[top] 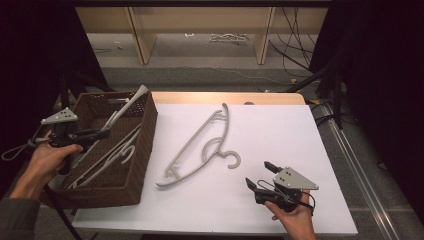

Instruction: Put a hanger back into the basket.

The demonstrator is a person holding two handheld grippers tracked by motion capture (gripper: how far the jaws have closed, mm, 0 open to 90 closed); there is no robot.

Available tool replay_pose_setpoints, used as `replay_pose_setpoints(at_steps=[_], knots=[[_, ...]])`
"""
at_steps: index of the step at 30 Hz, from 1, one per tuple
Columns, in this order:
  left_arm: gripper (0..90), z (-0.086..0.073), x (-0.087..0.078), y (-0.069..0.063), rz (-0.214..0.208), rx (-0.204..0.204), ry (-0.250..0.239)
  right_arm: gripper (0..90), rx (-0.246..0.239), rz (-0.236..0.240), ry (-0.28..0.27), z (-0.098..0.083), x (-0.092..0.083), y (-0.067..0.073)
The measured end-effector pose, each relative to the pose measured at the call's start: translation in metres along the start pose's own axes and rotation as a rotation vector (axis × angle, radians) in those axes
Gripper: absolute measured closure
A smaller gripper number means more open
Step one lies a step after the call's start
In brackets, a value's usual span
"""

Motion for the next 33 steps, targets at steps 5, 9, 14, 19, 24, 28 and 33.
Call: replay_pose_setpoints(at_steps=[5,9,14,19,24,28,33], knots=[[80.7,-0.011,-0.005,0.001,-0.002,-0.003,0.018,22.6,0.005,0.001,-0.006,0.0,0.001,0.001],[80.7,-0.017,-0.005,0.004,0.0,-0.013,0.031,22.6,0.008,0.004,0.0,-0.001,0.002,0.002],[80.6,-0.024,0.001,0.008,0.006,-0.036,0.073,22.6,0.001,-0.002,-0.009,-0.001,0.002,0.001],[80.4,-0.03,0.009,0.011,0.007,-0.03,0.142,22.6,0.001,-0.002,-0.008,-0.001,0.002,0.001],[80.2,-0.035,0.016,0.013,0.023,-0.036,0.174,22.7,0.01,0.006,0.004,-0.001,0.001,0.002],[80.0,-0.043,0.022,0.014,0.028,-0.032,0.238,22.7,-0.001,0.005,0.008,-0.001,0.0,0.001],[79.8,-0.055,0.03,0.017,0.046,-0.043,0.28,22.7,0.005,0.01,0.018,-0.001,0.0,0.002]])
Point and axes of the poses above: each handheld gripper's, and its own axes: x roughly forward along the jaws, z roughly out of its top, y roughly to its left, the point moved 7 cm from there along x, roughly forward along the jaws, and after that the axes turned 15 degrees about -z, right-handed, at the moved point
